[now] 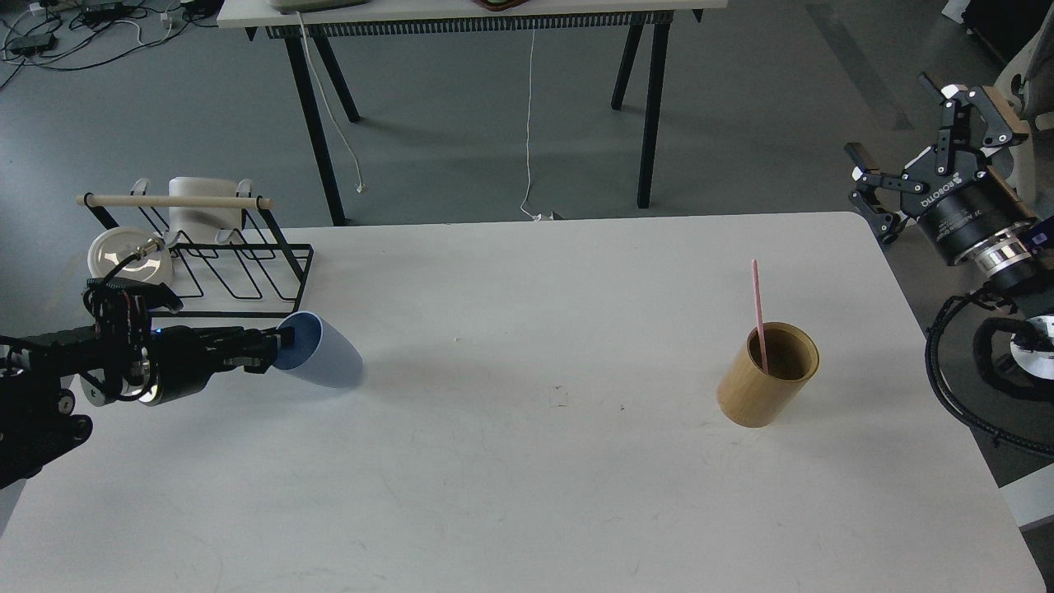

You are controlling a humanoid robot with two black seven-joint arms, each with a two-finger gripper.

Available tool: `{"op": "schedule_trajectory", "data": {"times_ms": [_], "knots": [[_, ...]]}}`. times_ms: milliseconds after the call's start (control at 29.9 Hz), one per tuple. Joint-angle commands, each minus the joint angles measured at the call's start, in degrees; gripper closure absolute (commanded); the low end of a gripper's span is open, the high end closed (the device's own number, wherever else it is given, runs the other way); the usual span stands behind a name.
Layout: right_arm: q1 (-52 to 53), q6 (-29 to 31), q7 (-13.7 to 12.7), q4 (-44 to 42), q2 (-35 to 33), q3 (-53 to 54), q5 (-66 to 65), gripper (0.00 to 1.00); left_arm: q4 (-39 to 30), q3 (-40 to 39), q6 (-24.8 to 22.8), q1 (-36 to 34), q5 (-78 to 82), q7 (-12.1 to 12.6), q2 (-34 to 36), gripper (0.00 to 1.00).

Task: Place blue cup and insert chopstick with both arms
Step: 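Lift the blue cup and carry it toward the table center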

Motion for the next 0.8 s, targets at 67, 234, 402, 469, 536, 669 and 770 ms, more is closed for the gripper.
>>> {"op": "schedule_trajectory", "data": {"times_ms": [67, 234, 402, 469, 536, 669, 770], "knots": [[-0.06, 0.00, 0.00, -0.44, -1.09, 0.88, 0.26, 0.02, -4.23, -1.89, -0.37, -1.73, -0.04, 0.00, 0.86, 0.99], [-0.06, 0.00, 0.00, -4.74, -2.77, 3.16, 0.97, 0.02, -7.06, -1.99, -1.50, -8.58, -0.83, 0.00, -3.61, 0.99], [-0.76, 0.00, 0.00, -8.35, -5.75, 3.69, 1.14, 0.02, -3.21, -1.11, -5.11, -14.56, -1.27, 0.00, -15.55, 0.99], [-1.11, 0.00, 0.00, -9.14, -6.98, 3.69, 1.14, 0.02, 0.75, 0.02, -5.20, -15.44, -0.39, 0.00, -19.78, 0.99], [-1.20, 0.00, 0.00, -10.81, -7.78, 3.61, 1.14, 0.02, 3.04, 3.97, -5.11, -16.93, 1.18, 0.00, -22.33, 0.99], [-1.20, 0.00, 0.00, -14.33, -7.78, 3.52, 1.14, 0.02, 5.94, 12.23, -4.50, -19.14, 3.56, 0.00, -27.87, 0.99], [-1.90, 0.00, 0.00, -15.04, -7.78, 3.43, 1.14, 0.02, 9.72, 14.01, -3.27, -19.23, 7.68, 0.00, -30.69, 0.99]]}}
